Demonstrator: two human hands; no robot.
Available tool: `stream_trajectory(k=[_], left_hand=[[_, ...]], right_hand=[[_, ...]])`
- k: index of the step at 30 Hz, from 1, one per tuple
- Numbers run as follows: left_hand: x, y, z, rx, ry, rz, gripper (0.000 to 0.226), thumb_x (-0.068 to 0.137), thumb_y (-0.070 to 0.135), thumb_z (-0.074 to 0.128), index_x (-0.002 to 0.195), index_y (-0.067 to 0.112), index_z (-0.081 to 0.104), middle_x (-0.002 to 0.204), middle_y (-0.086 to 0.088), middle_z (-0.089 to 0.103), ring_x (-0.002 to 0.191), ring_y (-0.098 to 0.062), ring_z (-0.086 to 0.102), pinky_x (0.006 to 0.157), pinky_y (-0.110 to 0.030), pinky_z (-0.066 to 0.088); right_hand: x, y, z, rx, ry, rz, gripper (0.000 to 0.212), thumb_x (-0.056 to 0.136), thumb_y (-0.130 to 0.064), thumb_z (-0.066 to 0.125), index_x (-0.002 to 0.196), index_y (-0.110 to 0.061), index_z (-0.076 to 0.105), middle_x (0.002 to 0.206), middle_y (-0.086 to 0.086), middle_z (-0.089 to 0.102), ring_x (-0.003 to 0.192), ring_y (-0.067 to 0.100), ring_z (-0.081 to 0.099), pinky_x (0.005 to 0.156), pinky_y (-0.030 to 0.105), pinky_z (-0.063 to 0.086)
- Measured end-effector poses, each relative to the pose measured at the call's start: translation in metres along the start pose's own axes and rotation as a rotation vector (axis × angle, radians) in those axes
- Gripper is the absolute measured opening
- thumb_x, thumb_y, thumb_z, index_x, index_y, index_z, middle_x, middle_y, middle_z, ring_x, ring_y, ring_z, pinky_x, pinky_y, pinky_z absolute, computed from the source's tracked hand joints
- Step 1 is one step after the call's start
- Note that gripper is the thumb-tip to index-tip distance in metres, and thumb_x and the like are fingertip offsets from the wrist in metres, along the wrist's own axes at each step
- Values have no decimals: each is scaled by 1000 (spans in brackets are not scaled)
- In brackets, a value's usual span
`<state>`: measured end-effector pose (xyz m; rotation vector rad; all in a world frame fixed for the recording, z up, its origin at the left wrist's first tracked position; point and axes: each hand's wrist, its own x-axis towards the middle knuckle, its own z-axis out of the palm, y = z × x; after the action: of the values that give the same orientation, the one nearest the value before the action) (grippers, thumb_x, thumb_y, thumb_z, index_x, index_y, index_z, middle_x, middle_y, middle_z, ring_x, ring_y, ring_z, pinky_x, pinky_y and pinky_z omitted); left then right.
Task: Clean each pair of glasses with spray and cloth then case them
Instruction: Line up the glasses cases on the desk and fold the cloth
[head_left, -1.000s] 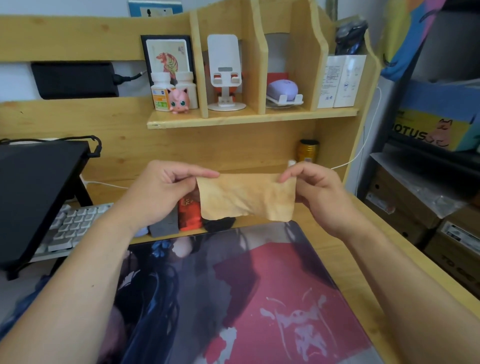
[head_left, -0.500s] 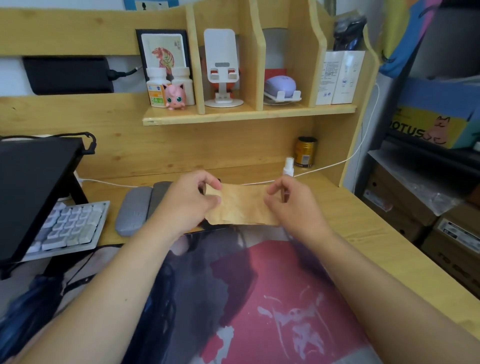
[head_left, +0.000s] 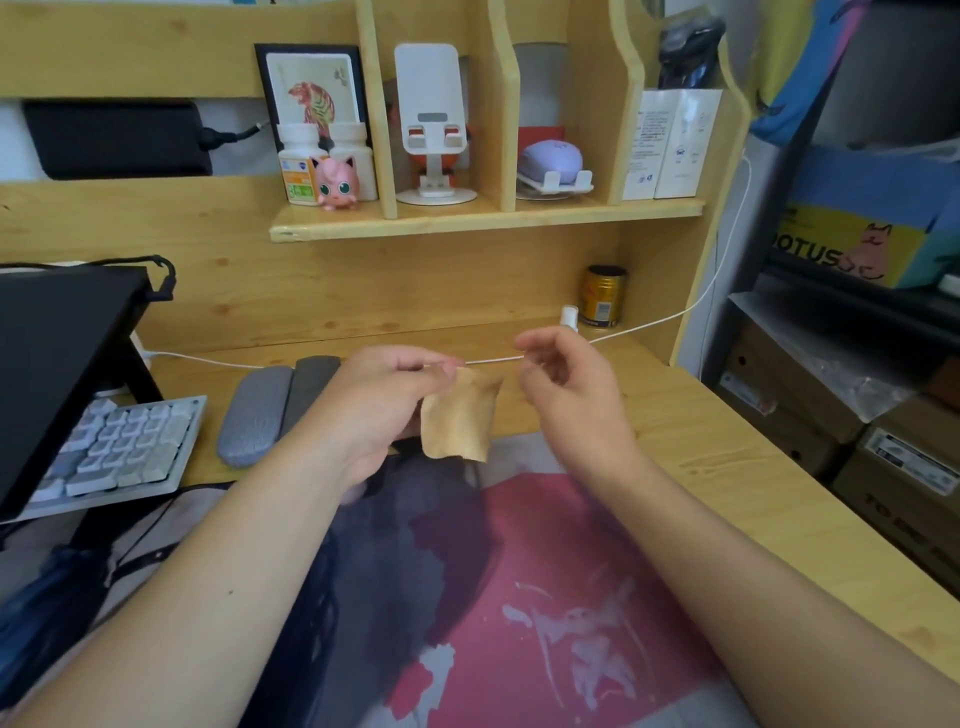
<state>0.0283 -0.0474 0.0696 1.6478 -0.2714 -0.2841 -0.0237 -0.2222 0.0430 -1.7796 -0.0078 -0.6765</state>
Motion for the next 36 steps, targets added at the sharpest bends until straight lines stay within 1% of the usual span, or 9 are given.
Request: stream_trajectory(k=[3, 6, 9, 13, 21, 25, 28, 32, 36], left_hand=[[-4, 5, -1, -131, -94, -75, 16, 93, 9, 68, 107, 7, 76, 104, -12, 78, 100, -27, 75, 82, -42, 60], [-5, 4, 0, -139, -140, -91, 27, 84, 14, 73, 110, 6, 74, 105, -13, 78, 98, -26, 76, 81, -41, 59], [-5, 2, 0, -130, -159, -107, 25, 86, 10, 74, 110, 5, 73, 104, -13, 78, 97, -25, 76, 80, -39, 60], [-5, -1, -2, -21, -165, -76, 18, 88, 8, 74, 106, 6, 73, 100, -12, 79, 95, -25, 76, 82, -38, 60], [-6, -11, 20, -10, 24, -73, 21, 90, -3, 71, 109, 4, 64, 93, -16, 73, 72, -25, 73, 65, -38, 64], [-1, -42, 42, 513, 180, 186, 31, 97, 10, 58, 126, 22, 57, 111, -1, 60, 92, -24, 69, 87, -46, 59], [-8, -61, 54, 854, 96, 391, 26, 99, 18, 55, 122, 23, 67, 118, 1, 53, 108, -23, 60, 97, -40, 49], [-13, -78, 63, 1030, 40, 552, 24, 101, 23, 55, 110, 15, 76, 99, -2, 57, 101, -25, 56, 88, -42, 51], [-11, -80, 62, 1001, 61, 541, 25, 102, 27, 55, 111, 15, 75, 96, -2, 55, 99, -23, 55, 87, -39, 49]], right_hand=[[7, 0, -14, 74, -193, 132, 19, 95, -22, 68, 112, -27, 61, 108, -7, 63, 90, 12, 63, 78, 30, 53], [6, 4, -17, 113, -391, 164, 9, 94, -13, 68, 102, -12, 63, 100, -1, 66, 85, 15, 65, 74, 31, 56], [8, 6, -20, 29, -414, 146, 6, 94, -5, 66, 89, -6, 63, 79, 1, 65, 73, 12, 62, 68, 25, 54], [12, 2, -30, 24, -467, 196, 5, 96, -7, 65, 91, -6, 63, 81, 7, 67, 77, 18, 62, 71, 26, 54], [16, 2, -39, -142, -420, 320, 29, 97, 1, 59, 124, -10, 60, 89, 24, 67, 79, 33, 67, 76, 45, 60], [19, 20, -39, -552, -361, 360, 32, 97, -8, 56, 125, -22, 63, 108, 0, 64, 97, 25, 66, 92, 45, 56], [20, 20, -38, -735, -305, 292, 30, 96, -17, 57, 124, -24, 65, 118, -5, 66, 112, 19, 60, 100, 39, 49], [16, 13, -37, -957, -324, 292, 9, 93, -24, 57, 94, -18, 64, 102, 4, 65, 97, 25, 60, 78, 36, 51], [10, 19, -27, -1007, -392, 373, 18, 91, -30, 59, 104, -18, 56, 102, 8, 62, 89, 26, 61, 63, 32, 45]])
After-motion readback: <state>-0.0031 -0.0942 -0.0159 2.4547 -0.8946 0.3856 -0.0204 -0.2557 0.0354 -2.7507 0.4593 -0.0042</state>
